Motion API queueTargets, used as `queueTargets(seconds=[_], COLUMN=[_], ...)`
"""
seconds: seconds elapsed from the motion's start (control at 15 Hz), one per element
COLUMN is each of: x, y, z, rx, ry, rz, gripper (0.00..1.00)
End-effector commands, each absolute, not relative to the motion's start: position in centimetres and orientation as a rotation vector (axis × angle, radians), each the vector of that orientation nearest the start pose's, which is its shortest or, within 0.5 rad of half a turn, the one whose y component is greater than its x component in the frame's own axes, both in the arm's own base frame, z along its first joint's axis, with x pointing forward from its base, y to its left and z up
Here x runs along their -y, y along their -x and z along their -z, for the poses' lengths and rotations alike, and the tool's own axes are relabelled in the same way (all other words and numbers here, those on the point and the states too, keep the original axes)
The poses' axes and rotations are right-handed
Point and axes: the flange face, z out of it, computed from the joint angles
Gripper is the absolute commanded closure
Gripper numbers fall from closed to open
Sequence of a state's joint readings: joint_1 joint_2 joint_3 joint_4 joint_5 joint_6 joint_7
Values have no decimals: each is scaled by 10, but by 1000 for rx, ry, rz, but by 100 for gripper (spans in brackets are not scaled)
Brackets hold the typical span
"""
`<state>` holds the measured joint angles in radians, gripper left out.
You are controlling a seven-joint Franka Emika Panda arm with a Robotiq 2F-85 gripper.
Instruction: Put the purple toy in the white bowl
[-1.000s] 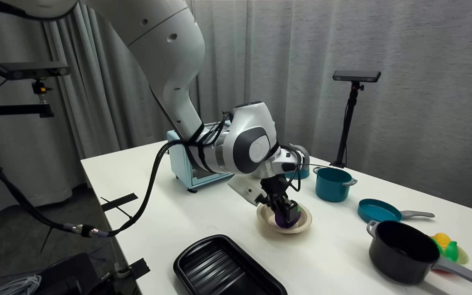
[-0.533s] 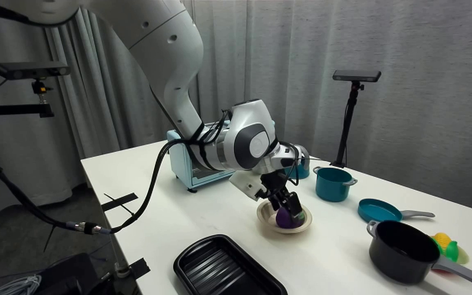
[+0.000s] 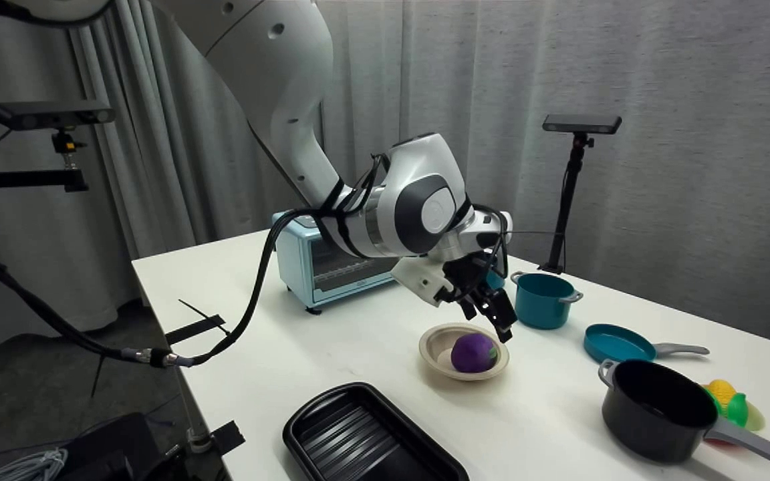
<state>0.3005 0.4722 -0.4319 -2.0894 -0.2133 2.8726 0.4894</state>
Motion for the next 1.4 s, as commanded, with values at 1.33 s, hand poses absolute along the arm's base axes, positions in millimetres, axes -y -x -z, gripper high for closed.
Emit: queueTargets(seconds=[1.33], x=[77], y=[-612], z=[-277], rx=[-624], ry=[3211], rz=[693], gripper=[0])
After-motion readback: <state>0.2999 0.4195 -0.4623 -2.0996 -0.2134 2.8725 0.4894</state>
